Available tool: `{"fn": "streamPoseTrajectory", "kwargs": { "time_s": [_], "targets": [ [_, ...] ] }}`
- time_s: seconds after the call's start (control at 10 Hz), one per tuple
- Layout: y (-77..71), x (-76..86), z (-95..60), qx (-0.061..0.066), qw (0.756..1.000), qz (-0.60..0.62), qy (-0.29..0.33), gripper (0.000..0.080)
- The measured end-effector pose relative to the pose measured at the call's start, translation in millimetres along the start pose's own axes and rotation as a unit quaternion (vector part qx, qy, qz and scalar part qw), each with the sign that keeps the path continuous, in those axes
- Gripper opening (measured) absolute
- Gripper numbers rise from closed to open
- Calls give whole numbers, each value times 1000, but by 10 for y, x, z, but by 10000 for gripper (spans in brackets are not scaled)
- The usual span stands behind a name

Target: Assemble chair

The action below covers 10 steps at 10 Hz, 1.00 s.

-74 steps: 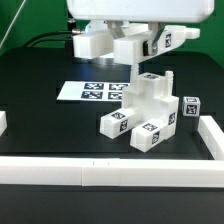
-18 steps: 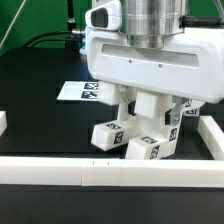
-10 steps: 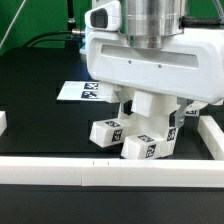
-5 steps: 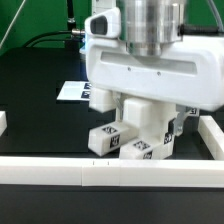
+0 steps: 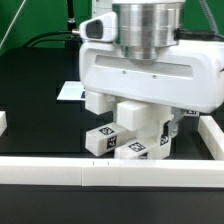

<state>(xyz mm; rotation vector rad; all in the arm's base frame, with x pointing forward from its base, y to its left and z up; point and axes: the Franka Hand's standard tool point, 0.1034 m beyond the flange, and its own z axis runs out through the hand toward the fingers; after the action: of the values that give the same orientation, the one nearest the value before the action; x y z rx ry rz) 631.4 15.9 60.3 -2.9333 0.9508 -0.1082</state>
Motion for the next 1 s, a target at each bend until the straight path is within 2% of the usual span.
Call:
{"fn": "streamPoseTrajectory", "kwargs": {
  "time_s": [0.2,0.4,0.5,0.8,0.9,1.0],
  "targets": [
    [75,176,-154,4,998,-60,2,648],
    [189,358,-369,12,993,-121,0,648],
    [191,374,-411,13,993,-119,2,648],
    [197,365,-385,12,993,-120,1,648],
    [220,381,-394,11,989,-148,5,648],
    [313,406,-434,13,972,-235,14,648]
  ]
}}
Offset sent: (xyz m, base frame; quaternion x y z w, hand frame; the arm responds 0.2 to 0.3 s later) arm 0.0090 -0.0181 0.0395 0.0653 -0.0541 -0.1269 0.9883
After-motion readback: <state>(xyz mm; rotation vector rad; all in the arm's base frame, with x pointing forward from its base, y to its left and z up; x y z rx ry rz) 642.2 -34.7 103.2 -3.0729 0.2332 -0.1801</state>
